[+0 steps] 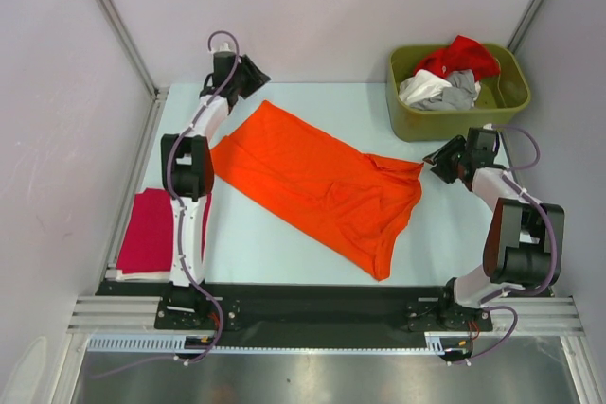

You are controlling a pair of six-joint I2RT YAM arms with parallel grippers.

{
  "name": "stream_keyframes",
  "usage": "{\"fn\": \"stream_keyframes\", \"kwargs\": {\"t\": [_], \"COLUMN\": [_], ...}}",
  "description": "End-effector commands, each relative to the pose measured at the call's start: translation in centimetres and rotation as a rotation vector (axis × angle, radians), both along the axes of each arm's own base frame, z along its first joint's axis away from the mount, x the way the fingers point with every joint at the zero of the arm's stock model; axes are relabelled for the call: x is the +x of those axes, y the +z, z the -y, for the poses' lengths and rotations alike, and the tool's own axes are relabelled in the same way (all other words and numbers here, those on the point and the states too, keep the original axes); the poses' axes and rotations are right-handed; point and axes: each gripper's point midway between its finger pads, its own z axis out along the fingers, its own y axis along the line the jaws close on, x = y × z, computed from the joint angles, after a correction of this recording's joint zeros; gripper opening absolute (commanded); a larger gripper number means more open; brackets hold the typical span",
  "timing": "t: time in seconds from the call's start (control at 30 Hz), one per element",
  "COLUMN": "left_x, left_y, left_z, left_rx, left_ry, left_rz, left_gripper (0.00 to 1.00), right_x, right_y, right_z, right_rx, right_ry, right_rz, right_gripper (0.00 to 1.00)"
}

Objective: Fold and stack the t-shirts
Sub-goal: Fold the tshirt

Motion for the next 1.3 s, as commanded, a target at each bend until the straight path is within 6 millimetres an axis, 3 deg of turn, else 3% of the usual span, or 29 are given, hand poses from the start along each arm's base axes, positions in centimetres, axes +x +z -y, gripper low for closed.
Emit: {"fn": "stream_keyframes", "kwargs": {"t": [0.0, 0.1, 0.2, 0.23, 0.33, 0.43, 0.53, 0.73, 1.0, 1.13, 1.27], "left_x": [1.0, 1.4, 1.9, 2.2, 1.8, 0.5, 0.9, 0.4, -0.8, -0.7, -1.5], "left_y": [3.2, 3.2, 2.2, 2.9, 1.3, 1.3, 2.3, -0.1, -3.6, -3.7, -5.2], "left_z": [-3.0, -3.8, -3.4, -2.7, -2.3, -2.3, -1.4, 0.1, 1.6, 2.1, 2.2], "left_rx": [0.301, 0.388, 0.422, 0.434, 0.476, 0.45, 0.45, 0.499, 0.518, 0.492, 0.461], "left_ry": [-0.018, -0.025, -0.057, -0.068, -0.065, -0.039, -0.042, -0.019, 0.028, 0.052, 0.065], "left_rz": [0.115, 0.139, 0.151, 0.171, 0.126, 0.09, 0.119, 0.06, -0.048, -0.06, -0.132], "left_gripper": [0.55, 0.56, 0.56, 0.56, 0.55, 0.55, 0.59, 0.63, 0.63, 0.59, 0.55], "right_x": [0.2, -0.6, -1.6, -1.8, -2.3, -1.9, -1.4, -1.6, -3.1, -4.0, -4.8], "right_y": [2.5, 3.5, 4.0, 4.1, 4.6, 5.6, 6.0, 7.0, 6.3, 5.5, 5.2], "right_z": [-0.9, -1.5, -1.9, -1.8, -2.1, -3.0, -3.9, -4.5, -4.3, -4.3, -3.9], "right_rx": [-0.05, -0.056, -0.045, -0.041, -0.037, -0.072, -0.059, -0.043, -0.02, -0.011, 0.006], "right_ry": [0.081, 0.114, 0.129, 0.127, 0.155, 0.209, 0.234, 0.259, 0.263, 0.261, 0.252], "right_rz": [0.032, 0.042, 0.053, 0.056, 0.065, 0.086, 0.09, 0.107, 0.093, 0.079, 0.077], "right_gripper": [0.46, 0.47, 0.48, 0.48, 0.48, 0.48, 0.49, 0.5, 0.5, 0.5, 0.5]}}
